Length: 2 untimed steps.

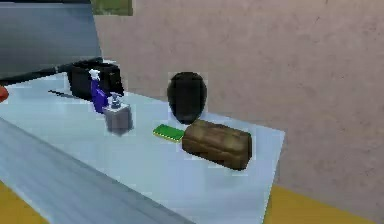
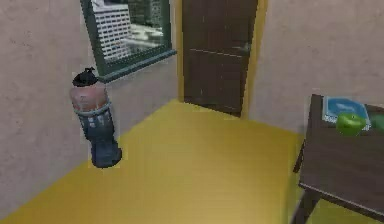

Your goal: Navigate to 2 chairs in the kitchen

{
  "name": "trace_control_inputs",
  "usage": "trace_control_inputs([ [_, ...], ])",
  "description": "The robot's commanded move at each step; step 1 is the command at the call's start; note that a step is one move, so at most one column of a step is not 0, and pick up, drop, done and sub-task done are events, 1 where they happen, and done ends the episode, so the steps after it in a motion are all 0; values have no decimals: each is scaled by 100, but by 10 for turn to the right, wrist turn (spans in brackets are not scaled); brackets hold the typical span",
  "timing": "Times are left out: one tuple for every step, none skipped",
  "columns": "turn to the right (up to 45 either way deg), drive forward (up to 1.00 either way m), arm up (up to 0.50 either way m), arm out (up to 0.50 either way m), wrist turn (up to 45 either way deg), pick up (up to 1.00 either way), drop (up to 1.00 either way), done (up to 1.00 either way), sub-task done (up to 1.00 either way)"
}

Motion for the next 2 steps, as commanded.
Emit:
trace_control_inputs([
  [-450, 0, 0, 0, 0, 0, 0, 0, 0],
  [-450, 0, 0, 0, 0, 0, 0, 0, 0],
])
